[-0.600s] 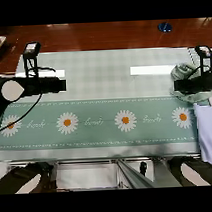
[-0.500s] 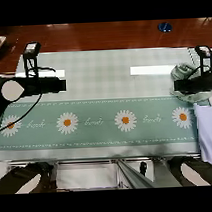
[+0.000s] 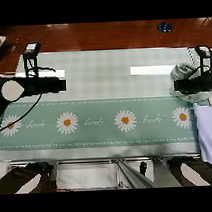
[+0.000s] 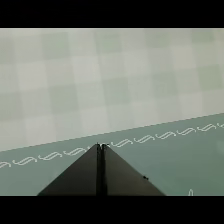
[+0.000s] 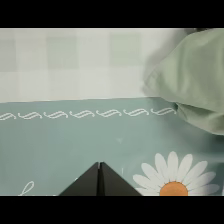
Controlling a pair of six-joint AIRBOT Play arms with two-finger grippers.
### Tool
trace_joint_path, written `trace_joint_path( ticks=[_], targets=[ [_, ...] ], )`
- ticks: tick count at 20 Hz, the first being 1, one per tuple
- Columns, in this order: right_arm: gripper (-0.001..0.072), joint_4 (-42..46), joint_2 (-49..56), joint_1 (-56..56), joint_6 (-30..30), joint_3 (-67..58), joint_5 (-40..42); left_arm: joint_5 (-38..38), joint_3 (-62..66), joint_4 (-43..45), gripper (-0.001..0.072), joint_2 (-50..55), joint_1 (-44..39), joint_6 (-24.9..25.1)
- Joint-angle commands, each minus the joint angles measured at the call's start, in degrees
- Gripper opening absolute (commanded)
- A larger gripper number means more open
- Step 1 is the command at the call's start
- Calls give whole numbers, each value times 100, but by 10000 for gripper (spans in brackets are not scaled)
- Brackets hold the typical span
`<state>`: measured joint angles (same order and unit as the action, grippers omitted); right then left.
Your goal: Fold the shirts.
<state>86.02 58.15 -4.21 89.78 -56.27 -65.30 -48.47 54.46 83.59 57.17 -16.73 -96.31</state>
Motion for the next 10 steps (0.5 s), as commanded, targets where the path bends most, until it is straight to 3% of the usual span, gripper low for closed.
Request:
trace_joint_path(
  ticks=[1,4,5,6,7,10],
  targets=[
    [23,-9,-4,0,4,2,4,28,-2,-2,23,7,-4,-2],
    [24,-90,0,0,-7,2,586,619,-2,9,24,31,-7,20],
    [43,48,2,-2,-48,4,970,938,-2,74,59,96,4,20],
    [284,459,9,-2,15,2,1475,1314,-2,221,284,214,4,17],
    [413,999,39,-2,247,2,1941,1711,-2,330,507,372,4,13],
    [414,3296,402,-214,2509,-35,3156,2509,0,393,506,896,28,17]
  ],
)
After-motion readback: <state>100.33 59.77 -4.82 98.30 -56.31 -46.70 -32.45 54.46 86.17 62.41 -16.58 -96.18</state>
